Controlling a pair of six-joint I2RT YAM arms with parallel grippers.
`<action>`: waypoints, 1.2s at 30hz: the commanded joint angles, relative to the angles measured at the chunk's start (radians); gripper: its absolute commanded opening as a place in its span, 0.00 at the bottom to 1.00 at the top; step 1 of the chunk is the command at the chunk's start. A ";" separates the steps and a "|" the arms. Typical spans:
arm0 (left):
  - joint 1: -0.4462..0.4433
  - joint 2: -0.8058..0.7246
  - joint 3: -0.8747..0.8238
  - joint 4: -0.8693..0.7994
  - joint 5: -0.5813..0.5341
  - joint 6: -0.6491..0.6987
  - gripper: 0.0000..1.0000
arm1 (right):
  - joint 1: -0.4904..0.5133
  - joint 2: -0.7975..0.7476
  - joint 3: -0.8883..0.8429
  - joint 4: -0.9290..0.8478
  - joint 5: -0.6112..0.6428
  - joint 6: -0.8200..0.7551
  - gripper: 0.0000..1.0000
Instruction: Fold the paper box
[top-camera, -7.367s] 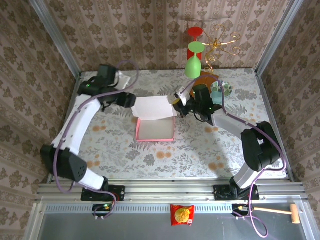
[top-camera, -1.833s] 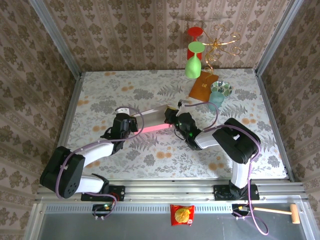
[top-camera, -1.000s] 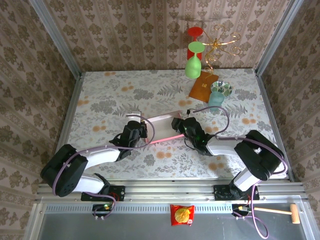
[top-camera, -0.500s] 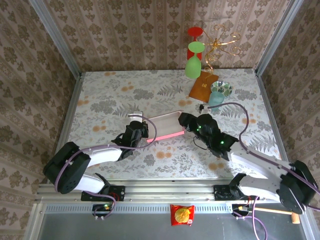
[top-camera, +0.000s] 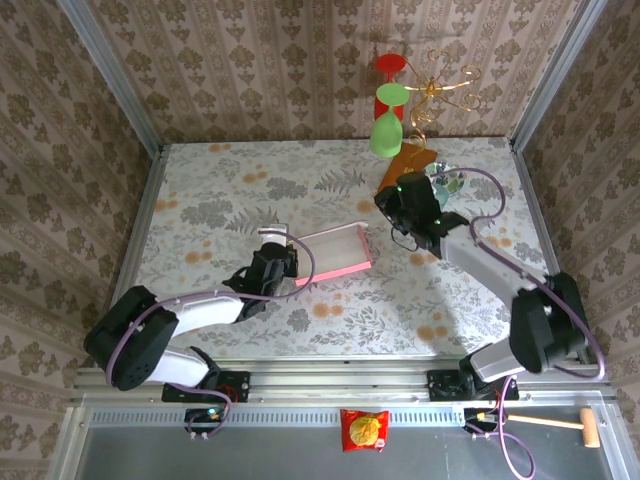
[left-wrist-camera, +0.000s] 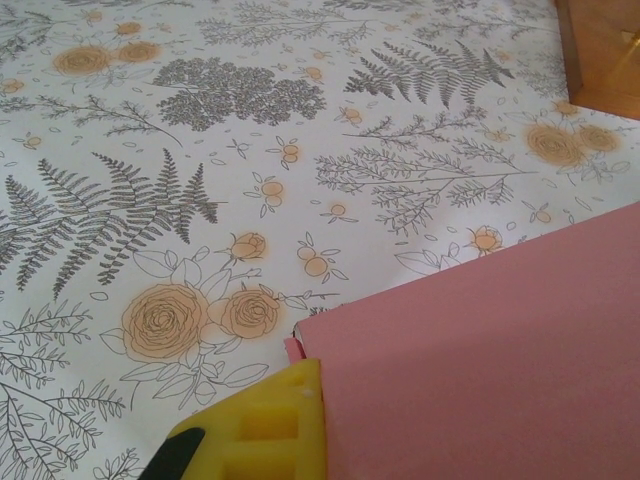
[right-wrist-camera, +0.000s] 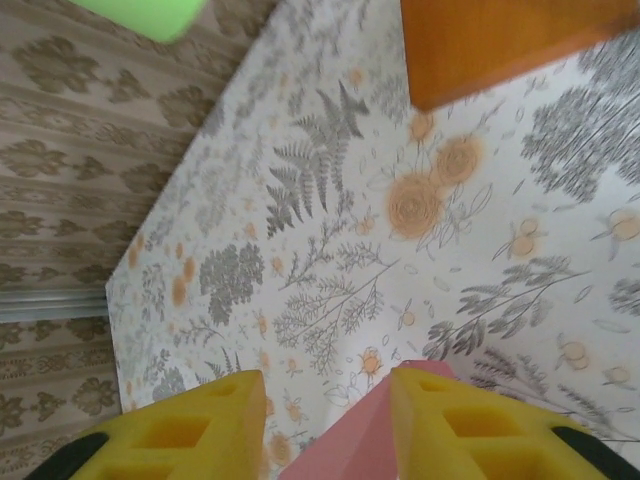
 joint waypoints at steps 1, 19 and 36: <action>0.004 -0.025 -0.007 -0.087 0.067 0.017 0.00 | -0.020 0.075 0.089 -0.104 -0.130 0.024 0.43; 0.060 -0.042 0.003 -0.075 0.220 0.007 0.00 | -0.054 0.207 0.201 -0.309 -0.369 -0.075 0.51; 0.072 -0.048 0.037 -0.077 0.225 -0.053 0.00 | -0.054 0.188 0.176 -0.322 -0.457 -0.010 0.50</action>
